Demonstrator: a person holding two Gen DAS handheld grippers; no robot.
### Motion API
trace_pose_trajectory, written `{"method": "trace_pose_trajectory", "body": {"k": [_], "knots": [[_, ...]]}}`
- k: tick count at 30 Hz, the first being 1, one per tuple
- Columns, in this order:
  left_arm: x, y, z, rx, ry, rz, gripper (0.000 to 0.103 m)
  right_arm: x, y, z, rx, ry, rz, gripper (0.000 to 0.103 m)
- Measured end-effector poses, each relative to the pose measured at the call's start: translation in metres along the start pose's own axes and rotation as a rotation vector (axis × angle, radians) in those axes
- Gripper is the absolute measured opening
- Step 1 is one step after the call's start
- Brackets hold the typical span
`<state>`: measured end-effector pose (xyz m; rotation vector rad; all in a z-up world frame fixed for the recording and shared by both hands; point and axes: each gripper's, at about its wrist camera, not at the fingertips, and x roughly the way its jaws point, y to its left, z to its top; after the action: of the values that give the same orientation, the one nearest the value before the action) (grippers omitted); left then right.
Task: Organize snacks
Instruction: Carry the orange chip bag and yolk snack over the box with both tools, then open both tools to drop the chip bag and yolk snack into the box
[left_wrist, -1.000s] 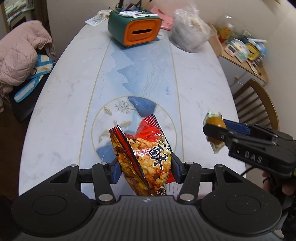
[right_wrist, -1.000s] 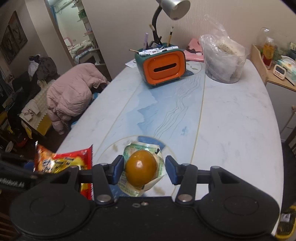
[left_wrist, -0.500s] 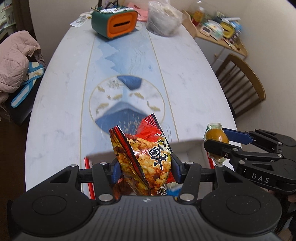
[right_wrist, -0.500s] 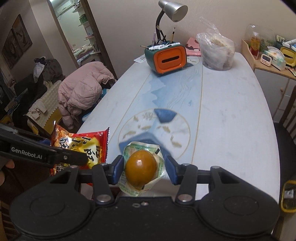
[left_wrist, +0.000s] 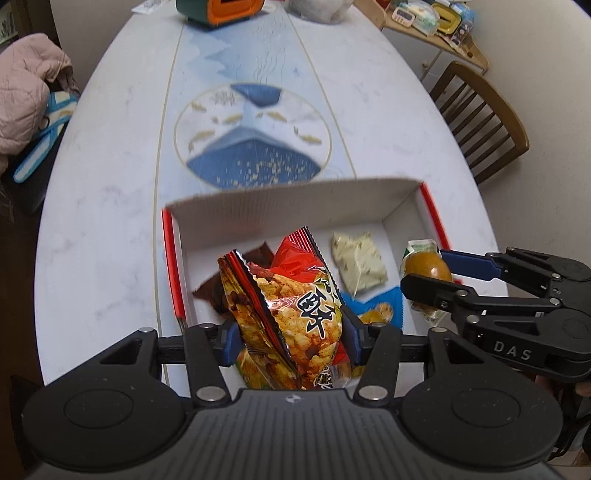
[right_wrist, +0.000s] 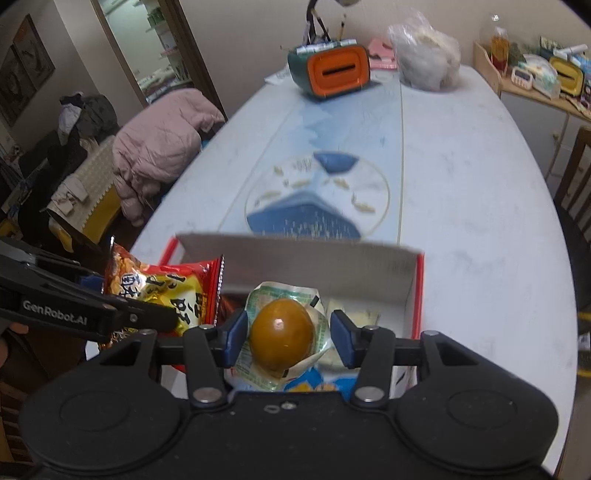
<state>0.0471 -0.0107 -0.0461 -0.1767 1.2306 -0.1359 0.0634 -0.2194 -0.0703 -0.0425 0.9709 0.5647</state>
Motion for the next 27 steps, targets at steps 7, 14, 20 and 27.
{"method": "trace_pose_trajectory", "body": {"k": [7, 14, 20, 27], "knots": [[0.025, -0.007, -0.011, 0.048, 0.045, 0.021, 0.052, 0.027, -0.004, -0.017, 0.028, 0.051, -0.045, 0.048], [0.045, -0.011, -0.013, 0.059, 0.082, 0.03, 0.052, 0.046, -0.01, -0.022, 0.039, 0.088, -0.078, 0.049], [0.057, -0.012, -0.013, 0.064, 0.099, 0.033, 0.052, 0.051, -0.013, -0.026, 0.026, 0.101, -0.095, 0.049], [0.067, -0.013, -0.015, 0.067, 0.114, 0.031, 0.053, 0.056, -0.011, -0.028, 0.011, 0.114, -0.101, 0.05]]}}
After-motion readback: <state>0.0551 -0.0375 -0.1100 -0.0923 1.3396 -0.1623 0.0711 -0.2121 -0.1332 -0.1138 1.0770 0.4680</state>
